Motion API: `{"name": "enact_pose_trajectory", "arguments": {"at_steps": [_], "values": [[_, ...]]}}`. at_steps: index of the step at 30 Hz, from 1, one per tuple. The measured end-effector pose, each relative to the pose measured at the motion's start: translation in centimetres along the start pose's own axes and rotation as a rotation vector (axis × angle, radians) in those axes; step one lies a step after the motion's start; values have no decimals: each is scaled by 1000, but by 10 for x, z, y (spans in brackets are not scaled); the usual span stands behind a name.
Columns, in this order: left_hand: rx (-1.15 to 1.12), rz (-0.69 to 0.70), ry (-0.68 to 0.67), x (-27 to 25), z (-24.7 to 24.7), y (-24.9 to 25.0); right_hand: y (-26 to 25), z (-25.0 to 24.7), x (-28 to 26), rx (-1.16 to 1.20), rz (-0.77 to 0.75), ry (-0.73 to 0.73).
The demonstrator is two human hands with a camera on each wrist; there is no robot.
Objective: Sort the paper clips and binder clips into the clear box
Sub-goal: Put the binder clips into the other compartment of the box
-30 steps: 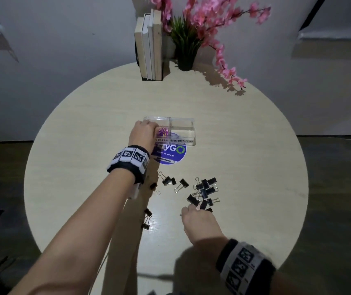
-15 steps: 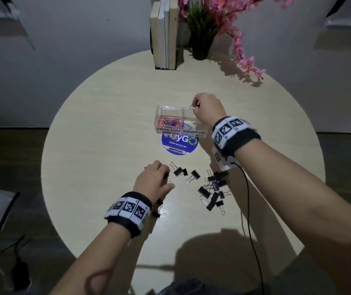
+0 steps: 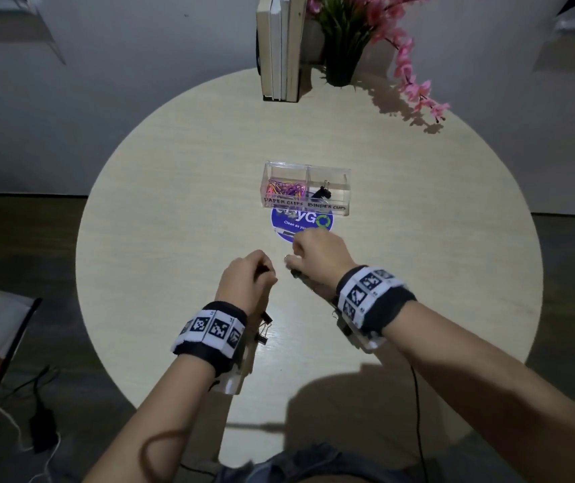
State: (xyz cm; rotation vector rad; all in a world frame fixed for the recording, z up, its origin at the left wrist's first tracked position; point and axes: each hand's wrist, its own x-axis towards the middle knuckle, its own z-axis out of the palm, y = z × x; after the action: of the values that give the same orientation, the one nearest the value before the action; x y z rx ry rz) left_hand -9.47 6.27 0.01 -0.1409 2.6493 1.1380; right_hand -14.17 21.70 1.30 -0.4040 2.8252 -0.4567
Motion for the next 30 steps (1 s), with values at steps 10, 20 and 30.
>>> {"name": "enact_pose_trajectory", "arguments": {"at_steps": [10,20,30], "values": [[148,-128,23,19,-26,-14,10,0,-2,656,218,130],[271,-73,-91,16,-12,-23,29,16,-22,-13,-16,-115],[138,-159,-116,23,-12,-6,35,-71,39,-72,51,242]]}}
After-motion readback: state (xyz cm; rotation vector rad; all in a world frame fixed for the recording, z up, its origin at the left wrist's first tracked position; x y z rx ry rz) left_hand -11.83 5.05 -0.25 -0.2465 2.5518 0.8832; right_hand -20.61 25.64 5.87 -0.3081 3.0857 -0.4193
